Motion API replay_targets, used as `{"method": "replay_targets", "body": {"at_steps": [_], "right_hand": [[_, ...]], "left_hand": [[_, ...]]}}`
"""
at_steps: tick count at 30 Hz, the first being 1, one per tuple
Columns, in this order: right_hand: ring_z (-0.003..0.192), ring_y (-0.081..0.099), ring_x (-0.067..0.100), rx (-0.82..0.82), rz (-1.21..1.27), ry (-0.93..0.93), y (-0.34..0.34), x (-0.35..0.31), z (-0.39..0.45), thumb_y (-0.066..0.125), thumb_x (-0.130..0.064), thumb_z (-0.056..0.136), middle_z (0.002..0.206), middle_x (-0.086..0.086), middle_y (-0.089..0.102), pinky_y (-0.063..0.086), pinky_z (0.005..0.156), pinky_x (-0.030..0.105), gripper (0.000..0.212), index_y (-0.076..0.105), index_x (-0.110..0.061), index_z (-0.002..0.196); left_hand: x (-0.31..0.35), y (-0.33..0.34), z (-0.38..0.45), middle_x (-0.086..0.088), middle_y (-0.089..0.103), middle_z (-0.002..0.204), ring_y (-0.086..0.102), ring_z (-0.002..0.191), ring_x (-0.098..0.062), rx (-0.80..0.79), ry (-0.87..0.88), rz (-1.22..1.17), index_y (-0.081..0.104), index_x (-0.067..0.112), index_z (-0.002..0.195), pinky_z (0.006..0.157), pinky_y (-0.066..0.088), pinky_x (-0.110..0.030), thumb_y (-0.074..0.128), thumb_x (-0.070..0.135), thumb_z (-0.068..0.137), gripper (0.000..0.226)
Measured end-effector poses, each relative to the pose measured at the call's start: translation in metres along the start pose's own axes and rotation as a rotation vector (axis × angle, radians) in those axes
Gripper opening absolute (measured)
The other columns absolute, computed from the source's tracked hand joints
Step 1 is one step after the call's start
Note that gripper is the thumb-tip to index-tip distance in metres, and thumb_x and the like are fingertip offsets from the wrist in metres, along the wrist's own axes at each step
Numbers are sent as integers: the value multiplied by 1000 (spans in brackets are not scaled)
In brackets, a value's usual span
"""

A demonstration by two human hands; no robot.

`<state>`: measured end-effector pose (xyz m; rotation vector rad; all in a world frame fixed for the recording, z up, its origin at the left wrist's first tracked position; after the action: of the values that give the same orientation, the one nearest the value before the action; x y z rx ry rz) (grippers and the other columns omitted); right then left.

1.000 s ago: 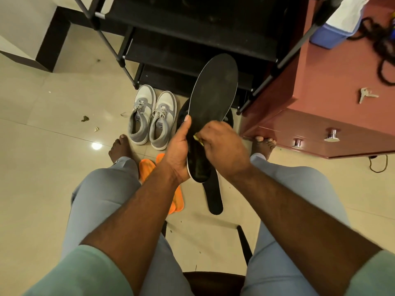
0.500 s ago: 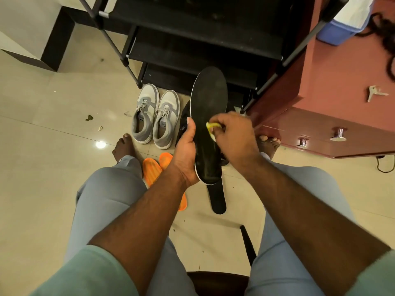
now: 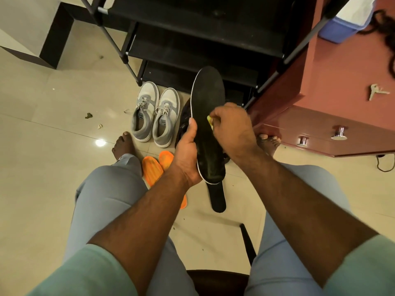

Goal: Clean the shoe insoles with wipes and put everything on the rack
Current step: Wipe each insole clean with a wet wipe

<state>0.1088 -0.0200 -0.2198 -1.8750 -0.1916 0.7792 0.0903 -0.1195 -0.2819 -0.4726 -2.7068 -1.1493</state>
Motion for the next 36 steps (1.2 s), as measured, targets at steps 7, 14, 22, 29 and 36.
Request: {"method": "replay_targets", "body": {"at_steps": [7,14,22,29,36], "right_hand": [[78,52,10,-282,-16,-3,18,5,-38,58,-15,91,102,2,66,43,71,21,18,69,-17,105],[96,58,21,13,8,16,-6,13,-3,52,-12,93,107,8,60,41,80,23,21,68,-11,108],[108,49,14,-330,74,-110,20,7,-53,64,-24,88,117,0,52,37,87,22,40,59,-23,127],[111,52,24,-218,-124,-177,20,14,-36,57,-11,90,122,6,49,44,91,30,38,60,-22,126],[84,62,31,-255,9,-465,28,-7,-66,66,8,75,94,14,61,51,70,36,33,72,-6,104]], "left_hand": [[11,-11,4,-12,62,129,59,123,-28,61,63,-67,56,7,136,93,53,-43,28,66,98,75],[-11,2,1,-15,66,120,62,107,-30,19,-30,-16,62,13,130,97,47,-43,35,61,98,63],[6,-11,4,-13,74,102,69,99,-27,90,-2,-13,65,6,119,88,54,-42,25,68,97,77],[-1,-10,4,-18,71,114,69,103,-32,110,-91,87,67,12,120,92,55,-46,30,64,98,68],[22,-30,2,-18,75,98,74,81,-30,244,-98,217,66,6,115,73,57,-41,32,55,103,60]]}}
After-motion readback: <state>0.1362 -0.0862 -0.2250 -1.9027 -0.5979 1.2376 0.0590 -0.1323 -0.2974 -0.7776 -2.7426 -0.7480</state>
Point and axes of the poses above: each hand's wrist, its own z-axis towards the middle knuckle, its own y-axis out of the palm, x = y × z, the point moved 7 cm from there along z, towards the middle knuckle
